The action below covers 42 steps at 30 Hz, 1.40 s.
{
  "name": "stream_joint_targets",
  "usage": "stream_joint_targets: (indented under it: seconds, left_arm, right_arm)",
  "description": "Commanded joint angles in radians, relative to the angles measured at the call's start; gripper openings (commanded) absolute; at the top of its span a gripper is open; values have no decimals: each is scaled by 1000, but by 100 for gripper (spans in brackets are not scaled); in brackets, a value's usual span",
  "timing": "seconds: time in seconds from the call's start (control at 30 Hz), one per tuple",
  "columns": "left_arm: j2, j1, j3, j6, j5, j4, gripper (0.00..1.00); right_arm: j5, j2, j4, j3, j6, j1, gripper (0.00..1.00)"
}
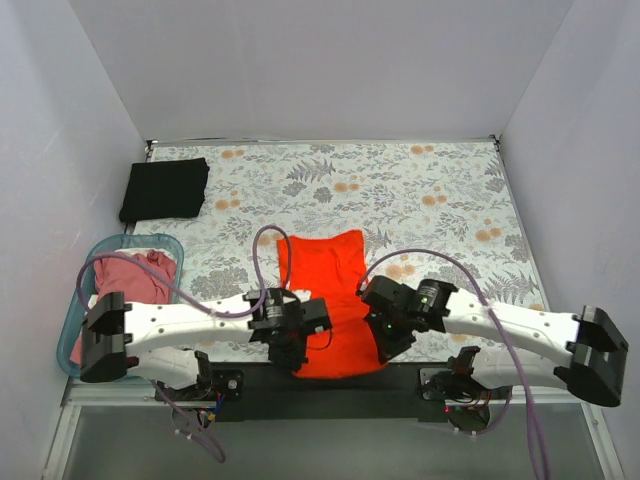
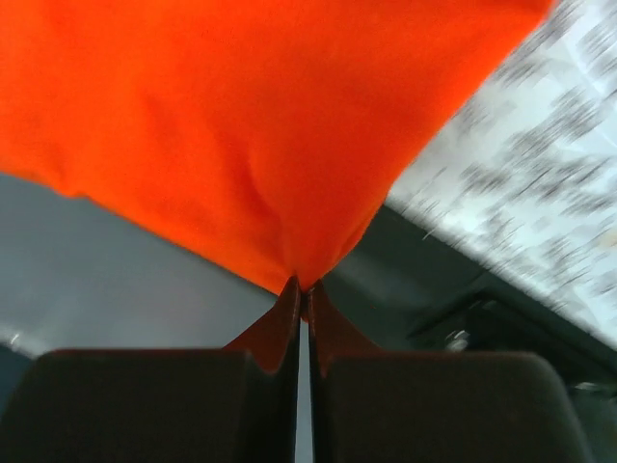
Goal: Fold and stack the t-shirts
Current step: Fold the tshirt
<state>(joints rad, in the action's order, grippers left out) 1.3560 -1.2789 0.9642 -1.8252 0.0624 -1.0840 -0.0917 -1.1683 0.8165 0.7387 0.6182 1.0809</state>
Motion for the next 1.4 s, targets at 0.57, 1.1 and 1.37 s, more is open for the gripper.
stream_joint_targets:
  seconds: [0.57,1.1,1.37]
  left_arm:
    - [-198,440,103,164,1,-82,0]
    - [-40,771,113,377,-61,173,0]
    - [61,845,79,402,-36,277,0]
  right_arm:
    - [104,-166,199,565,-169,-210,1]
    - [21,-464,138,815,-356,-383,1]
    - [-17,-639,10,824,-406,-453,1]
